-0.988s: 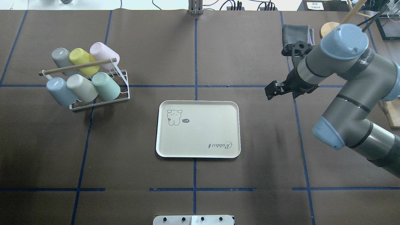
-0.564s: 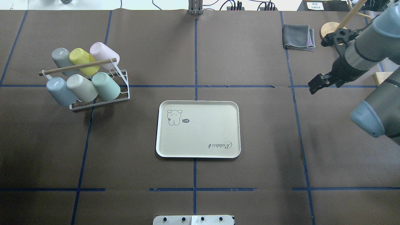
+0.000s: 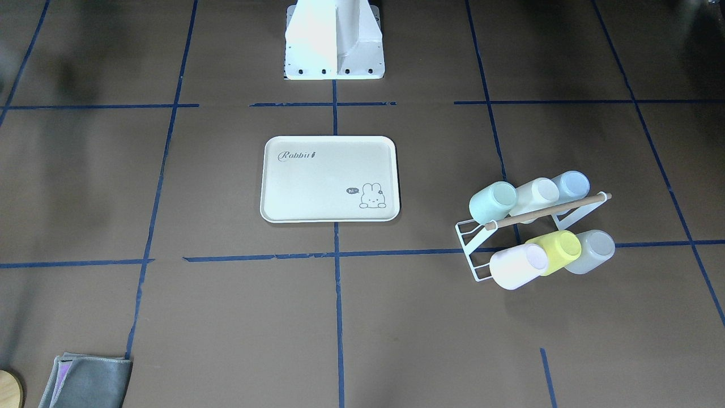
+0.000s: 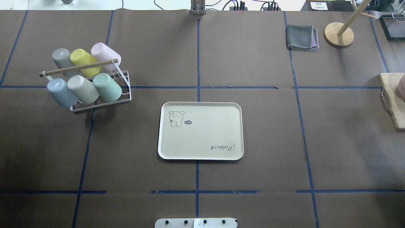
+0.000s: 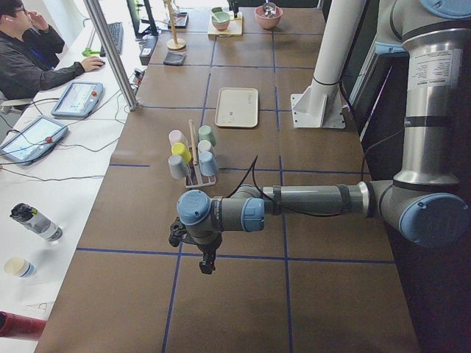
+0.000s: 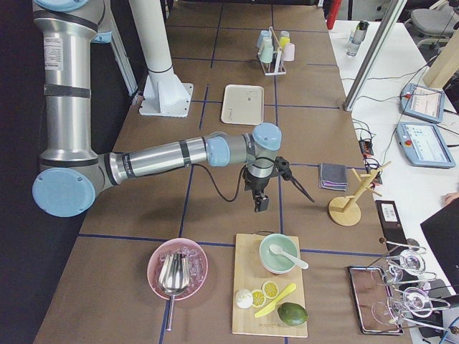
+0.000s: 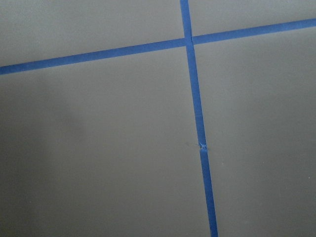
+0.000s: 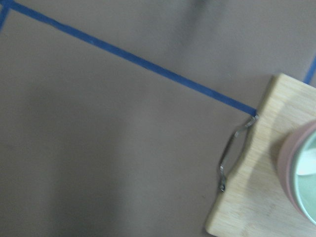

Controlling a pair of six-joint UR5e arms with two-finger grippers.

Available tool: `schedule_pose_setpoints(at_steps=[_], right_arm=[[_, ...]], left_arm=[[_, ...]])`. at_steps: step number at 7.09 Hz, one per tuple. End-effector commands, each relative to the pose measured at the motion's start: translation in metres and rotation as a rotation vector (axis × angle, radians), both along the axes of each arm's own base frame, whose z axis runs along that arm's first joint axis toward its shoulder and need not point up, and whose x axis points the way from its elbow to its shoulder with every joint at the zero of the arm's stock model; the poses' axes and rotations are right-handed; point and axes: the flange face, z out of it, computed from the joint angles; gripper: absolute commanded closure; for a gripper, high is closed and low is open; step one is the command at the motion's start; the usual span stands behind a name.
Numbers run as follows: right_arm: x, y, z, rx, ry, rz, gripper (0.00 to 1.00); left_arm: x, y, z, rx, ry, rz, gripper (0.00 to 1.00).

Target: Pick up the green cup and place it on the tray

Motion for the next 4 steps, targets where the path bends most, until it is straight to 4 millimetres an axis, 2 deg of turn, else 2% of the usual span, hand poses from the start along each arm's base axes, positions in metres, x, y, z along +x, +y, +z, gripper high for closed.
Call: schedule_pose_setpoints(at_steps=[1,2,4], right_arm=[[0.071,0.074,0.077,-0.154,-0.050,0.116,0.00],[0.074,0.080,0.081,-0.164,-0.050,0.123,0.00],[0.074,0.074,0.075,-0.159,-0.052,0.135,0.00]], left_arm=[[0.000,-0.002,-0.007,0.016,0.001,0.001,0.00],[0.001,-0.003,-0.008,0.018,0.000,0.002,0.00],[0.000,-0.013,-0.015,0.027,-0.006,-0.006,0.00]])
